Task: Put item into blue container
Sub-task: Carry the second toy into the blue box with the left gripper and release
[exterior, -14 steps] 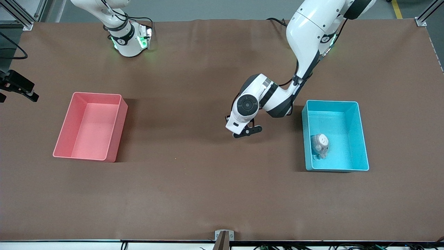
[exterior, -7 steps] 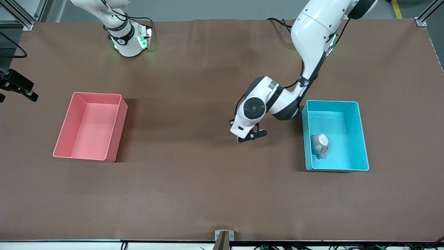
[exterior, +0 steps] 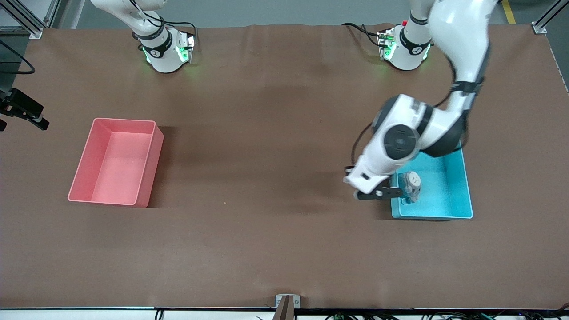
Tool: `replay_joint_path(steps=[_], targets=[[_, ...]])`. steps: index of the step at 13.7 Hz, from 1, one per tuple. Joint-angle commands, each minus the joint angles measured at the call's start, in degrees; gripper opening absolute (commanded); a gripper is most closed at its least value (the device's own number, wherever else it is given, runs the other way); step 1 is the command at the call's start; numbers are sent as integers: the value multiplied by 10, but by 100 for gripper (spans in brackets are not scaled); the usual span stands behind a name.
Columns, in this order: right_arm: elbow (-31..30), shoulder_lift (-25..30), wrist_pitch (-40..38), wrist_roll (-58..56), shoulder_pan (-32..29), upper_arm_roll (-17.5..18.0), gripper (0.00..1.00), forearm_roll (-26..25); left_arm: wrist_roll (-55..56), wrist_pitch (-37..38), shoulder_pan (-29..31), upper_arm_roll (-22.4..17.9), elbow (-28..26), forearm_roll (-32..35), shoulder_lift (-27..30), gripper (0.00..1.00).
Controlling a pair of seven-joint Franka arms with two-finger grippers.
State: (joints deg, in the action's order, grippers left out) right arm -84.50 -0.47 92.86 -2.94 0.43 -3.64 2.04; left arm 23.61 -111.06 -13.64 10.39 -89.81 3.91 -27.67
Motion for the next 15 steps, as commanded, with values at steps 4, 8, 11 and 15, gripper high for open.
replay_joint_path(steps=[4, 8, 11, 15], targets=[[13, -6, -8, -2, -12, 11, 100, -13, -195, 22, 98, 3, -4, 20, 20, 4], [14, -6, -8, -2, -12, 11, 100, -13, -308, 22, 171, 4, -8, 41, 10, 20], [14, -7, -8, -3, -12, 11, 100, -13, -332, 21, 204, 6, -6, 37, 0, 92], [14, -7, -8, -3, -12, 10, 100, -13, -330, 33, 203, 9, -5, 30, 12, 100]])
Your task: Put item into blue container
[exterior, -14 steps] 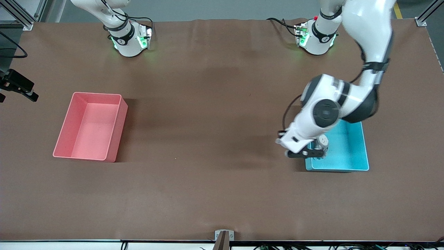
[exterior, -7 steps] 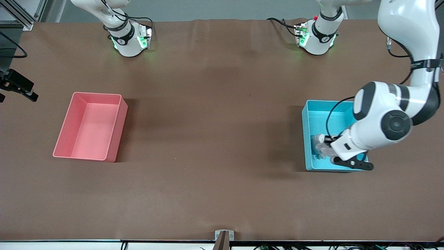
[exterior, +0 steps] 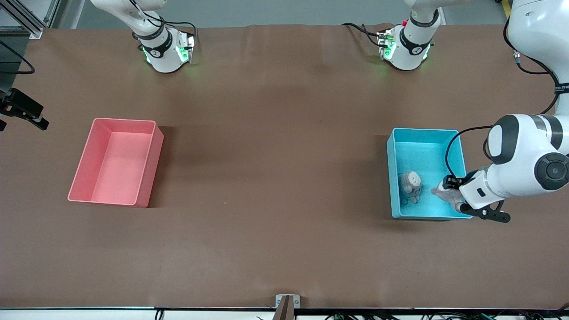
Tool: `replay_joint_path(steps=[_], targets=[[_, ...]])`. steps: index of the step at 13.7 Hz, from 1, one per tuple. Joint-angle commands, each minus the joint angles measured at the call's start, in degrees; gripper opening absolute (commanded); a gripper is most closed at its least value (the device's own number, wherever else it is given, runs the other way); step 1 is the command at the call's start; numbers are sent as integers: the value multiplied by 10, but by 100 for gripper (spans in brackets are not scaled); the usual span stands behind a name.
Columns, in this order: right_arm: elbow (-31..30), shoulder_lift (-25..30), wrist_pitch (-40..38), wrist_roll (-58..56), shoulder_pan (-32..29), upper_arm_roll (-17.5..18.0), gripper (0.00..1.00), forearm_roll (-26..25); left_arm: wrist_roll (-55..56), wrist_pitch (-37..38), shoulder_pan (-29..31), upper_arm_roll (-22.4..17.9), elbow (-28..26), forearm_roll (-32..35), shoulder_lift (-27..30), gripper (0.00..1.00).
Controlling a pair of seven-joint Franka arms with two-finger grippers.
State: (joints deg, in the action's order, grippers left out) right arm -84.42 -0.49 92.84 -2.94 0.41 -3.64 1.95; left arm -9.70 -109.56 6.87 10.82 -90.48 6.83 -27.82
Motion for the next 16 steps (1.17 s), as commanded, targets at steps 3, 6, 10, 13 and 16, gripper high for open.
replay_joint_path(steps=[3, 6, 10, 13, 16], targets=[[13, -7, -7, -3, -12, 11, 100, -12, 6, 36, 1, 5, 5, 0, 34, 100], [13, -7, -7, -3, -12, 11, 100, -12, 6, 63, 2, 5, 5, -33, 64, 100], [13, -7, -6, -3, -12, 11, 100, -12, 4, 106, 4, 1, 7, -52, 109, 100], [13, -7, -6, -3, -12, 11, 100, -12, 0, 109, 12, -4, 42, -40, 114, 100], [13, -7, -6, -3, -12, 11, 100, -12, -12, 116, 34, -4, 92, -38, 90, 100]])
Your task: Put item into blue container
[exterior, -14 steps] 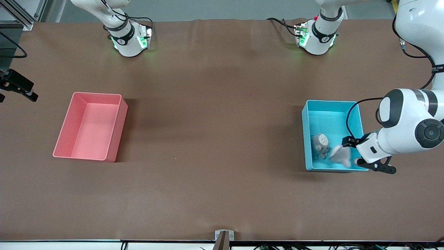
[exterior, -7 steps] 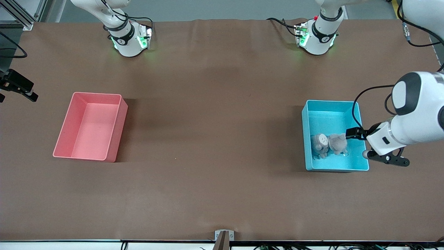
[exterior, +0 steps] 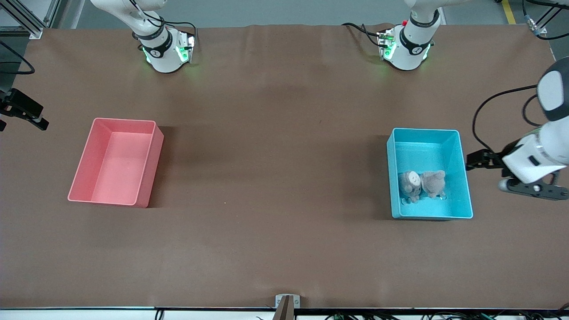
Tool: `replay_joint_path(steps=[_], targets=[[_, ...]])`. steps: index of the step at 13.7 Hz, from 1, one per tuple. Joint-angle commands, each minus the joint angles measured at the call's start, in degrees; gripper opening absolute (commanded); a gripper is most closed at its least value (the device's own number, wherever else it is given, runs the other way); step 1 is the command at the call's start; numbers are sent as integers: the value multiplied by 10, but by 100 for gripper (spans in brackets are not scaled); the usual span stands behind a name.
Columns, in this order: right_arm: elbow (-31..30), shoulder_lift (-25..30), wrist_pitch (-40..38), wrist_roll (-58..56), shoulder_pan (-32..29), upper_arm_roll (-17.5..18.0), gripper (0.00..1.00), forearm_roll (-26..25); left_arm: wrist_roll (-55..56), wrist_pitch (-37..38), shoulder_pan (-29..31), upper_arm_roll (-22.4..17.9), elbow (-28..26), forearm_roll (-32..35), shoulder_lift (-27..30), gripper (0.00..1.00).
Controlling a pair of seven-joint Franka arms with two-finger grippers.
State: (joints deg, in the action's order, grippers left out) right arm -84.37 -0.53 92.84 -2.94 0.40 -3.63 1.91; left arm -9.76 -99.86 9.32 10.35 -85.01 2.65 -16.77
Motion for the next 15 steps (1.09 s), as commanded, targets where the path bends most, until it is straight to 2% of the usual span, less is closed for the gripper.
replay_joint_path(steps=[1, 5, 7, 10, 15], targets=[[12, -6, -6, -3, -12, 11, 100, -11, -11, 19, 10, 1, 37, -1, -19, 100], [12, -6, -5, -3, -12, 11, 100, -11, -11, 25, 9, 7, 52, -5, 2, 100], [12, -6, -5, -3, -12, 11, 100, -11, -4, 68, 9, 8, 53, -6, 28, 100], [12, -6, -5, -3, -12, 10, 100, -11, 119, 112, 7, 10, 54, -4, 63, 100], [13, -6, -4, -3, -12, 11, 100, -11, 175, 170, 5, 32, 51, 0, 125, 100]])
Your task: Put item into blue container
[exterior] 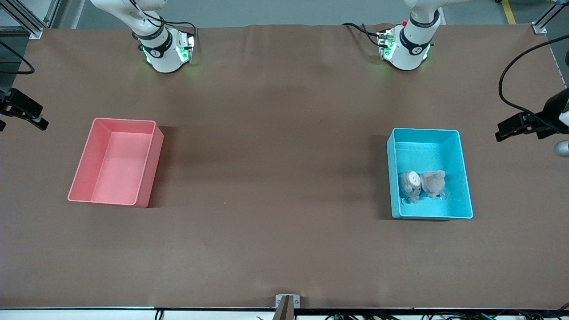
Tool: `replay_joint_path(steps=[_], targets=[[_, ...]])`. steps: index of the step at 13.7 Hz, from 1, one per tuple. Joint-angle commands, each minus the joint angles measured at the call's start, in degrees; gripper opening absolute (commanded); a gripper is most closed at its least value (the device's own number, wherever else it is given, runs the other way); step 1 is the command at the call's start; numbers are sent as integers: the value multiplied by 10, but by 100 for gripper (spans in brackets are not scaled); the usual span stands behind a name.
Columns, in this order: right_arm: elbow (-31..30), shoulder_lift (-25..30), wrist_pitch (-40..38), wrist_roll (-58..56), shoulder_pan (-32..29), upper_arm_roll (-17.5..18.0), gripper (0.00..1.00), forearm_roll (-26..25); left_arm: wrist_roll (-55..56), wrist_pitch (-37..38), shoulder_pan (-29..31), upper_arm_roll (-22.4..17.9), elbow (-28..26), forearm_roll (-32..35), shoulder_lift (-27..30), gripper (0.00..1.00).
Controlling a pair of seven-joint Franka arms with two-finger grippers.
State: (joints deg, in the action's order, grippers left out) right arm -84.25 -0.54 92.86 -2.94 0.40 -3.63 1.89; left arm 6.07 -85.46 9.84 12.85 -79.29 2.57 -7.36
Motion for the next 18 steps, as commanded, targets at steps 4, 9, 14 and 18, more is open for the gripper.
replay_joint_path(steps=[4, 9, 14, 18], targets=[[11, -6, -4, -3, -12, 11, 100, -11, 10, 59, -1, -1, -39, -3, 71, 100], [11, -6, -4, -3, -12, 11, 100, -11, 8, 21, -120, -133, -114, 1, 122, 100], [12, -6, -4, -3, -12, 11, 100, -11, 15, 6, -162, -158, -119, -1, 120, 100], [11, -6, -4, -3, -12, 11, 100, -11, 16, -16, -156, -151, -152, -5, 140, 100]])
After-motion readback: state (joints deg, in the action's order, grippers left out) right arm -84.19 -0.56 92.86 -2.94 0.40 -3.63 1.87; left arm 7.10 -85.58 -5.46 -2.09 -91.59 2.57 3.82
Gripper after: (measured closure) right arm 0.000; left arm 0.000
